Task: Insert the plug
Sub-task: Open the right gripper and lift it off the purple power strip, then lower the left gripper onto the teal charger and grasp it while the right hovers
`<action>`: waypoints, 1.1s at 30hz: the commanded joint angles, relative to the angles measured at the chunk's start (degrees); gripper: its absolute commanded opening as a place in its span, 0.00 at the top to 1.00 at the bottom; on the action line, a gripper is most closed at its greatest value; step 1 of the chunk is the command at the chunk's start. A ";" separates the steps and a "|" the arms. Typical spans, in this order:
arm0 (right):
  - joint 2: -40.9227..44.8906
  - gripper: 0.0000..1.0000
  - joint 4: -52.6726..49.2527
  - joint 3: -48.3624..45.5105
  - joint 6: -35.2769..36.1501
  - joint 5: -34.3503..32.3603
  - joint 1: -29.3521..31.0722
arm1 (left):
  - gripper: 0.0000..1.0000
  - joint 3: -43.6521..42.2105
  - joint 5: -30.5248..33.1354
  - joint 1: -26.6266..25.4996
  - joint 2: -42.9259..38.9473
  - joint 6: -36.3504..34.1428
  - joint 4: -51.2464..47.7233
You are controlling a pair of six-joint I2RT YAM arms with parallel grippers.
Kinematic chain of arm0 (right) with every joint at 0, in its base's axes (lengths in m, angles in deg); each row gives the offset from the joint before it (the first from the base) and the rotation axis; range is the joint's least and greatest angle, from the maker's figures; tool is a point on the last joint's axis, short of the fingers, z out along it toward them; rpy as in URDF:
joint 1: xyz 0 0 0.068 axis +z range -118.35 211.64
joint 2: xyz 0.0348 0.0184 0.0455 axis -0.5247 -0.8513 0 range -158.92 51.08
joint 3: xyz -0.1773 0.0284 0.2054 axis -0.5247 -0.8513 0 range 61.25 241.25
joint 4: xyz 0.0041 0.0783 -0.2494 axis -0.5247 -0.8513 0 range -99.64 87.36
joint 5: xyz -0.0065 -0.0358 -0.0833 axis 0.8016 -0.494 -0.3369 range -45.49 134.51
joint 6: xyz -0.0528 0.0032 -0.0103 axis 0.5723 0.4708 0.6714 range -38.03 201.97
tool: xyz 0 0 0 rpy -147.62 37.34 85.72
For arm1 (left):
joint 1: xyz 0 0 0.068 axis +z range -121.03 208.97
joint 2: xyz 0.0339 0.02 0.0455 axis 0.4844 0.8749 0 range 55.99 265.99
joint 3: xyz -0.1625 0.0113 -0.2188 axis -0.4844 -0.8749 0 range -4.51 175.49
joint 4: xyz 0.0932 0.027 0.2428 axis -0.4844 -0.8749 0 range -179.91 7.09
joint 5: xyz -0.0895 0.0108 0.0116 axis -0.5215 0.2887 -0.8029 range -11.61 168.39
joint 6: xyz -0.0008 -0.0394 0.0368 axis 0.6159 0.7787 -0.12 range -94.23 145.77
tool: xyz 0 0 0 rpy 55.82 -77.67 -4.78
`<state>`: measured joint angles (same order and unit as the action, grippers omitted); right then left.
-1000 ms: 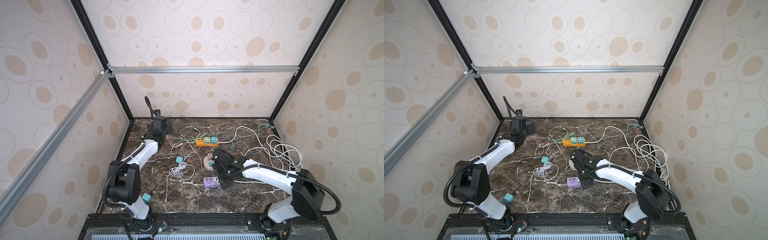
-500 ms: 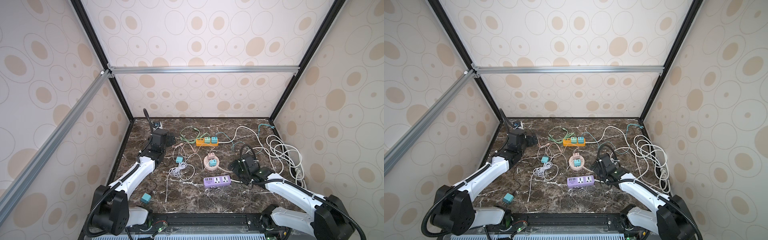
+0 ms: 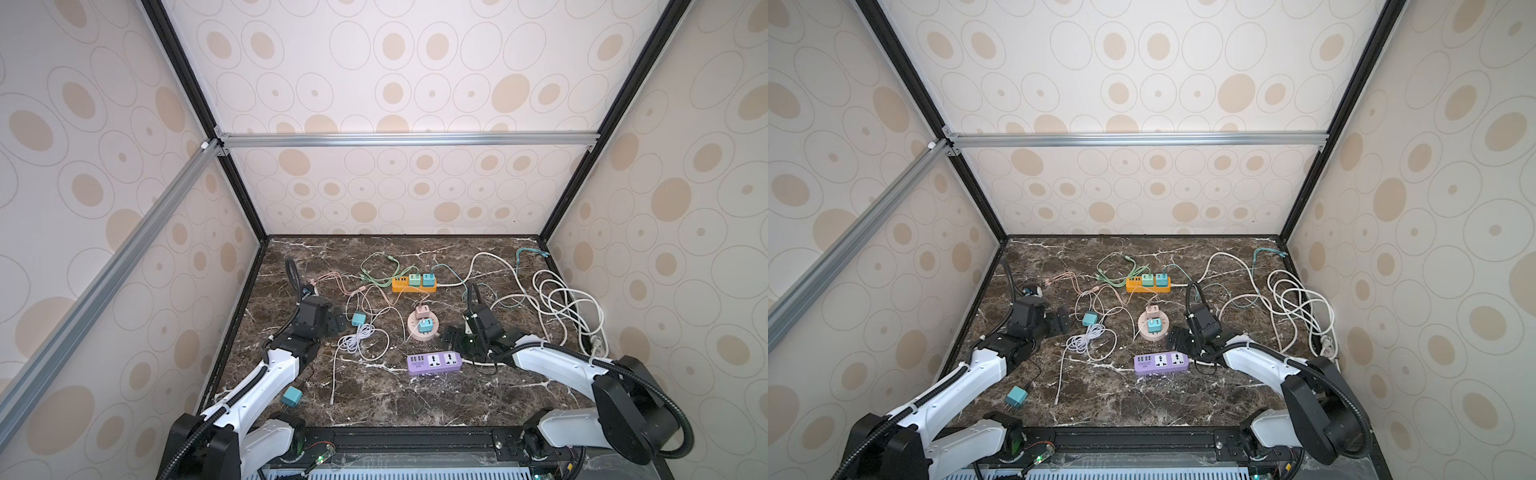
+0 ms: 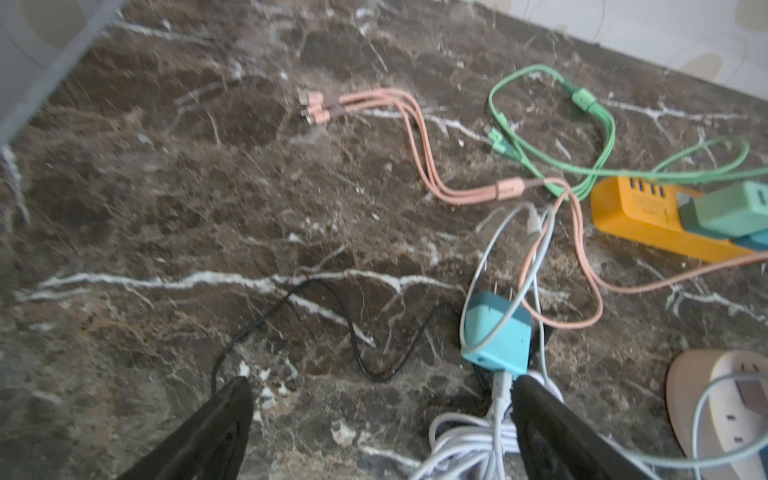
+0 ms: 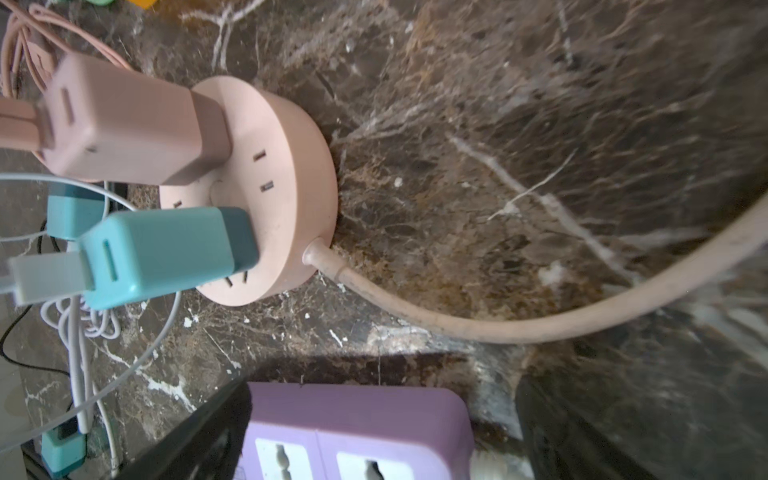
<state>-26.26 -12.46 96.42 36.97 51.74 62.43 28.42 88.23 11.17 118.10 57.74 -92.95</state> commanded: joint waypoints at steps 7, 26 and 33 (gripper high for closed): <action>-2.46 0.00 6.50 0.74 1.45 7.80 0.24 | 0.15 -0.76 -3.84 -5.42 0.36 5.83 -4.29; 3.40 0.00 6.32 1.08 -3.73 4.83 0.59 | 0.24 10.90 0.75 -13.37 13.36 1.35 -8.00; 8.54 0.00 -1.65 1.50 -1.96 -3.65 0.57 | 0.45 18.31 0.38 -13.18 20.86 -2.43 -11.95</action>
<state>-18.72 -9.60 97.15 34.72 52.83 62.80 42.71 87.82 -1.92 137.18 57.67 -101.81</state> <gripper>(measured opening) 0.993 0.568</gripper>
